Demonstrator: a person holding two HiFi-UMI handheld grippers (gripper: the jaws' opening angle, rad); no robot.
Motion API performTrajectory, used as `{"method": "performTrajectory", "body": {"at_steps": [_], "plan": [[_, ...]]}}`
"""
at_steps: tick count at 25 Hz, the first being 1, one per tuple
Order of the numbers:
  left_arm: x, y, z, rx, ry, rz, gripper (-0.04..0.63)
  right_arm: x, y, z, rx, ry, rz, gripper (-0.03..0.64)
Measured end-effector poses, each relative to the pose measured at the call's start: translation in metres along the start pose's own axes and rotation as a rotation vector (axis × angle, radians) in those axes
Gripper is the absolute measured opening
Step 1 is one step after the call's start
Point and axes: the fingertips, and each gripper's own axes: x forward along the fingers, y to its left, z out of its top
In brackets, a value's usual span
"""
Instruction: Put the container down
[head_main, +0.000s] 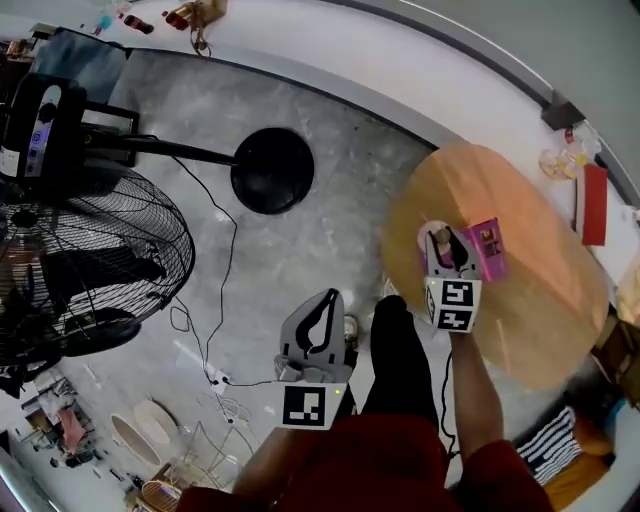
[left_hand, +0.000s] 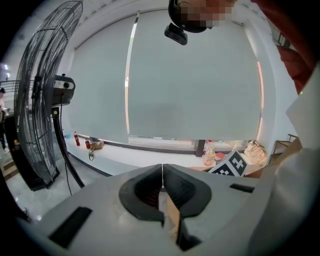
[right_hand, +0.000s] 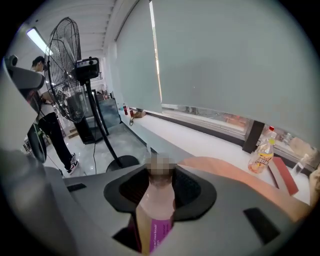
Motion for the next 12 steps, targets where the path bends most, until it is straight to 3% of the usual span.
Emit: {"method": "performTrajectory", "body": {"at_steps": [12], "plan": [[0.02, -0.002, -0.029, -0.037, 0.098, 0.042, 0.009, 0.081, -0.022, -0.043, 0.004, 0.095, 0.005, 0.14]]}}
